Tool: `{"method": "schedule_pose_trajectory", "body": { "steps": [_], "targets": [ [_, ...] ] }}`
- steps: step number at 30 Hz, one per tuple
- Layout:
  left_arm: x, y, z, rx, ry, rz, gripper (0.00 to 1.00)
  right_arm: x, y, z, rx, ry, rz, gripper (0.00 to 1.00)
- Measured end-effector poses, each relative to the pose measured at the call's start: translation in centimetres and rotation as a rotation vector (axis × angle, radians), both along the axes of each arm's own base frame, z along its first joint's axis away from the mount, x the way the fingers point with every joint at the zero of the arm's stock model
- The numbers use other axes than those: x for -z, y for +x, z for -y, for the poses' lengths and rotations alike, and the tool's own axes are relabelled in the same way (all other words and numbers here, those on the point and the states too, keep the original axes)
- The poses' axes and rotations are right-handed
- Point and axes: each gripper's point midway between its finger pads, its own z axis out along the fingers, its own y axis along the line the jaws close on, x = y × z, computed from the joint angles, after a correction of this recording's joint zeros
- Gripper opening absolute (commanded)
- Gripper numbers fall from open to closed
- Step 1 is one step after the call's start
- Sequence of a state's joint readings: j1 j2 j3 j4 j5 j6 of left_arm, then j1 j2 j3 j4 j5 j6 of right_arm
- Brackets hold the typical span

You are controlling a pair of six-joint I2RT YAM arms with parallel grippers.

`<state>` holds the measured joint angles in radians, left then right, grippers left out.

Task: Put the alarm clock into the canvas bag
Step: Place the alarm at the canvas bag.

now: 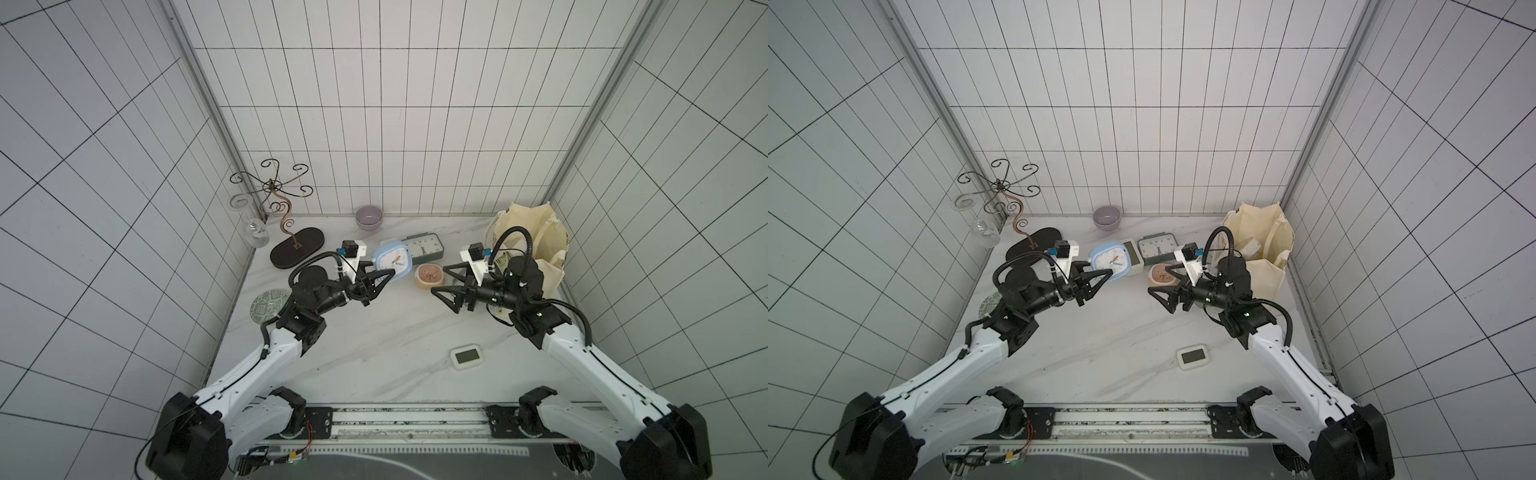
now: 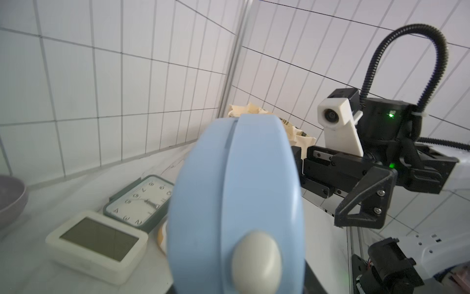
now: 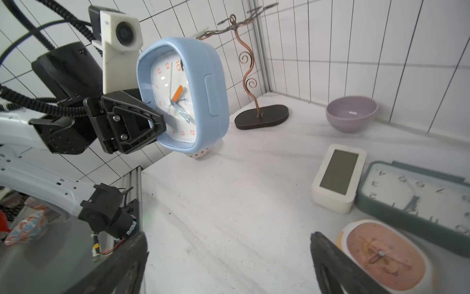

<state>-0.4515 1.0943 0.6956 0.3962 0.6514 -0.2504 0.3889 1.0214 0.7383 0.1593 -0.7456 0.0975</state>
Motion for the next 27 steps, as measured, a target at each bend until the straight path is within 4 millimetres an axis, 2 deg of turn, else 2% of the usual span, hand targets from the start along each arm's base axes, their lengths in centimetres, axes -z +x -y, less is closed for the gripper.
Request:
{"method": "schedule_pose_trajectory", "body": {
  "steps": [4, 8, 11, 15, 20, 24, 27],
  "targets": [
    [-0.6, -0.9, 0.7, 0.105, 0.008, 0.109, 0.18, -0.3, -0.5, -0.3, -0.071, -0.024, 0.08, 0.94],
    [0.8, -2.8, 1.7, 0.208, 0.028, 0.152, 0.19, -0.2, -1.0, -0.9, -0.137, -0.023, 0.109, 0.95],
    [1.8, -4.2, 2.4, 0.266, 0.044, 0.164, 0.19, -1.1, -1.5, -1.3, -0.171, -0.01, 0.176, 0.97],
    [2.2, -5.0, 3.1, 0.314, 0.051, 0.174, 0.19, -1.7, -2.7, -2.3, -0.242, -0.004, 0.254, 0.96],
    [3.2, -5.3, 3.7, 0.348, 0.062, 0.155, 0.19, -0.3, -3.6, -3.9, -0.325, -0.022, 0.255, 0.93],
    [3.2, -5.7, 4.0, 0.366, 0.064, 0.159, 0.19, 0.9, -3.7, -5.0, -0.369, -0.037, 0.215, 0.85],
    [3.2, -5.8, 4.1, 0.37, 0.064, 0.161, 0.19, 0.9, -3.8, -5.7, -0.394, -0.035, 0.202, 0.72]
  ]
}}
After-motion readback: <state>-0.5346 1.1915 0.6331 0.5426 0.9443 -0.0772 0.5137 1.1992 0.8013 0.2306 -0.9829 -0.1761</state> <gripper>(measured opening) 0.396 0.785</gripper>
